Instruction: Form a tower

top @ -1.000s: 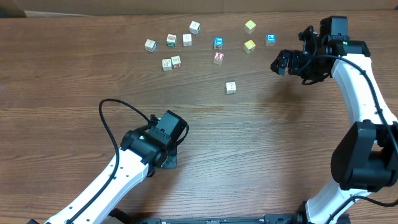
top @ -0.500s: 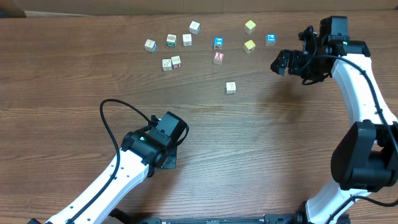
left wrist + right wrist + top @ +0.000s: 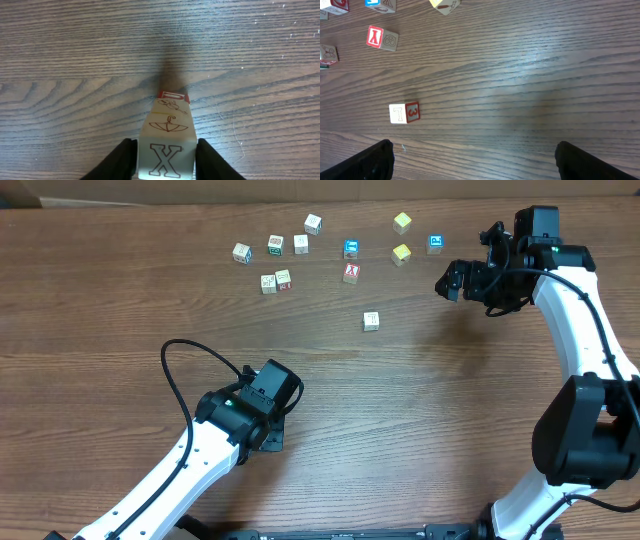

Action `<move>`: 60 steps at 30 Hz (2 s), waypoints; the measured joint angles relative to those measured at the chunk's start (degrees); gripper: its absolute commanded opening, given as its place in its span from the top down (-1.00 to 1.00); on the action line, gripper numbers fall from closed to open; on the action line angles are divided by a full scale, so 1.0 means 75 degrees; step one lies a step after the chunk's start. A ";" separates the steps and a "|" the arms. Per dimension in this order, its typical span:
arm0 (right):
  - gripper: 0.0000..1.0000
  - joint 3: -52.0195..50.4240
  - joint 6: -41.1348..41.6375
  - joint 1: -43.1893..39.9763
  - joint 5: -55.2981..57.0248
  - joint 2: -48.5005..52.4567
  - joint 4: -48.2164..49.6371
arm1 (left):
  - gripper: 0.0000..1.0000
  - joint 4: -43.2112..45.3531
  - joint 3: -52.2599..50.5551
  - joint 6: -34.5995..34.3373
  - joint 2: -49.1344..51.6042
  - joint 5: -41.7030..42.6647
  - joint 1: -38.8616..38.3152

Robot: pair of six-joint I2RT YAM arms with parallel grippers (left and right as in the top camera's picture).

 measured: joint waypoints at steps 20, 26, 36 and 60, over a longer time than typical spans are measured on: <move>-1.00 0.0000 0.0000 0.0000 0.0003 0.0000 0.0003 | -0.39 0.0306 0.0000 0.0385 0.1102 0.0289 0.0000; -1.00 0.0000 0.0000 0.0000 0.0006 0.0000 0.0000 | -0.35 0.0449 -0.0017 0.0411 0.1874 0.0321 0.0000; -1.00 0.0000 -0.0003 0.0000 0.0003 0.0000 0.0000 | -0.20 0.0586 -0.0035 0.0297 0.1888 0.0321 0.0000; -1.00 0.0000 -0.0006 0.0000 0.0006 0.0000 0.0003 | -0.26 0.0676 -0.0038 -0.0050 0.1888 0.0577 0.0038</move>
